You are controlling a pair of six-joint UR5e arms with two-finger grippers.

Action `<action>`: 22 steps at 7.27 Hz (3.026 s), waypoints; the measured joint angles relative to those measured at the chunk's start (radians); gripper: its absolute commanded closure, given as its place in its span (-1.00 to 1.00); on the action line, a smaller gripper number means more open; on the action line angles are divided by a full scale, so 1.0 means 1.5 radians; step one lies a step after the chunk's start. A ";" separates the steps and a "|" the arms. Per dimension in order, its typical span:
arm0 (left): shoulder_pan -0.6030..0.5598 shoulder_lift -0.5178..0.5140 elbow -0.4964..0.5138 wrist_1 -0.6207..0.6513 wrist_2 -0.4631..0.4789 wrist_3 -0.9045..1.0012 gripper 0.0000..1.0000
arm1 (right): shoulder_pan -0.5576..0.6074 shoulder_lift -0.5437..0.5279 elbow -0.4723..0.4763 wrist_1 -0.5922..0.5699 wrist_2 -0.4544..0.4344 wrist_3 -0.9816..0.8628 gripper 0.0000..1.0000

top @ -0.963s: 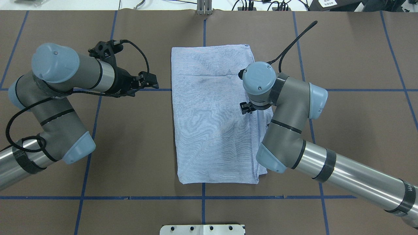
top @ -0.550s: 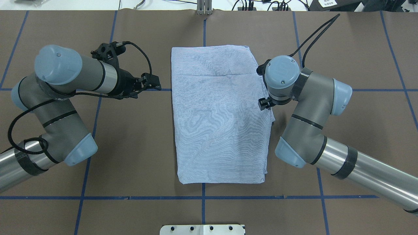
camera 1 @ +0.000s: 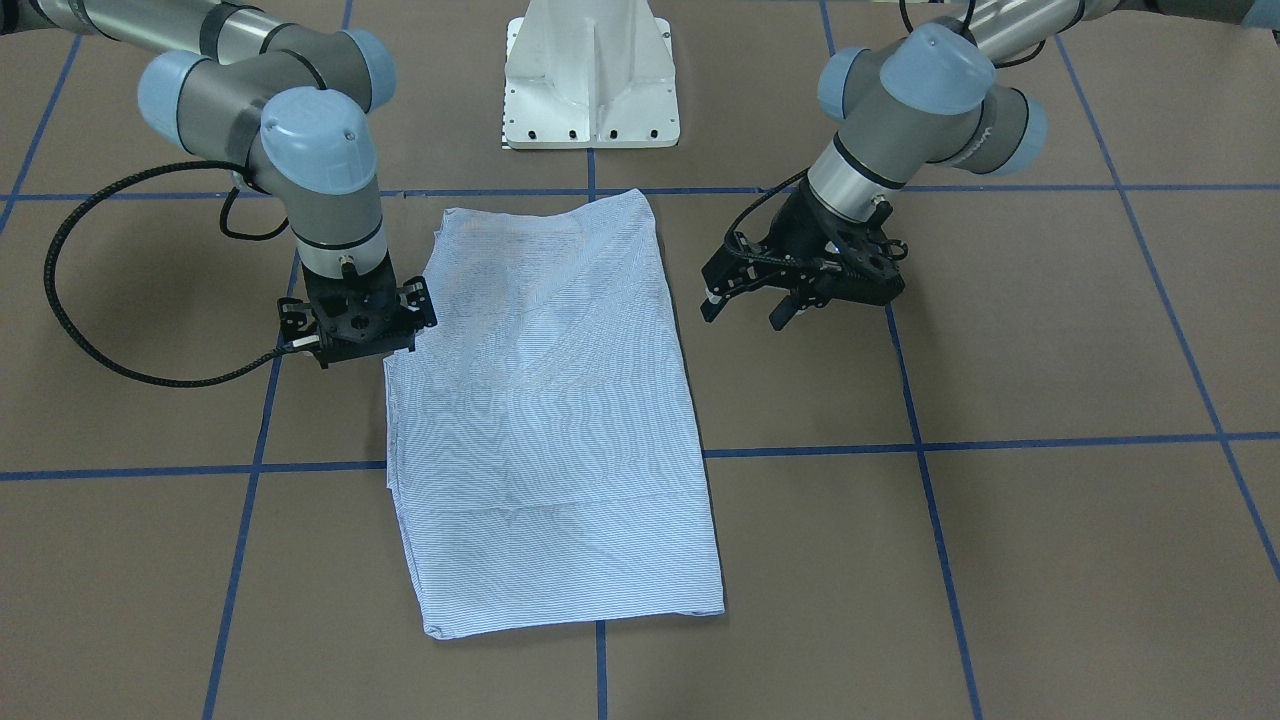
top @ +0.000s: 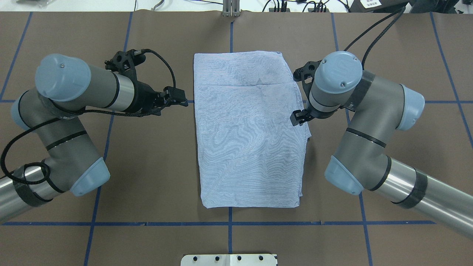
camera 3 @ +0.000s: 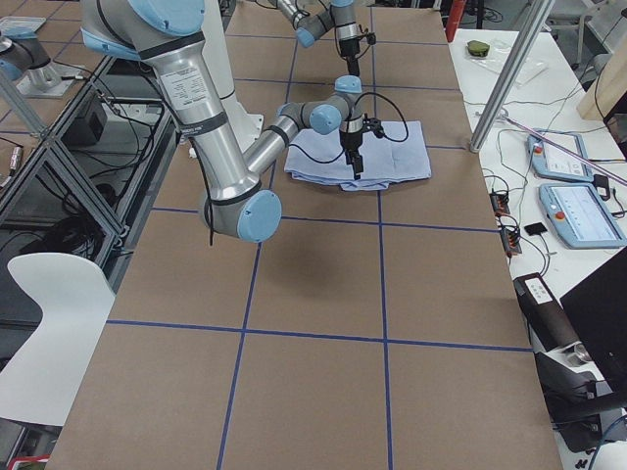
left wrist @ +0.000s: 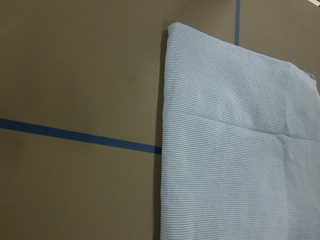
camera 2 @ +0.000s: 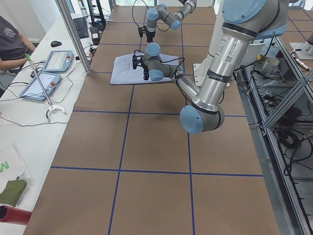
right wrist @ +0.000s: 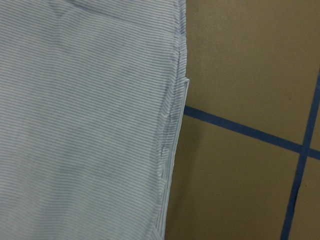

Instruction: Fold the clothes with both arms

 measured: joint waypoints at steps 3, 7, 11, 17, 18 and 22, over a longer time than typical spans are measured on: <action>0.085 0.019 -0.035 0.004 0.023 -0.095 -1.00 | 0.001 -0.037 0.093 0.004 0.043 0.082 -1.00; 0.229 0.031 -0.054 0.064 0.112 -0.199 -0.93 | 0.001 -0.063 0.151 0.007 0.079 0.164 -1.00; 0.294 0.015 -0.044 0.083 0.122 -0.230 -0.44 | 0.000 -0.063 0.164 0.007 0.089 0.196 -1.00; 0.274 -0.003 -0.025 0.089 0.127 -0.229 -0.32 | 0.000 -0.063 0.163 0.008 0.088 0.197 -1.00; 0.273 -0.018 -0.005 0.089 0.129 -0.230 -0.32 | 0.000 -0.064 0.163 0.007 0.088 0.196 -1.00; 0.269 -0.033 0.006 0.089 0.129 -0.232 0.01 | 0.000 -0.064 0.163 0.007 0.089 0.196 -1.00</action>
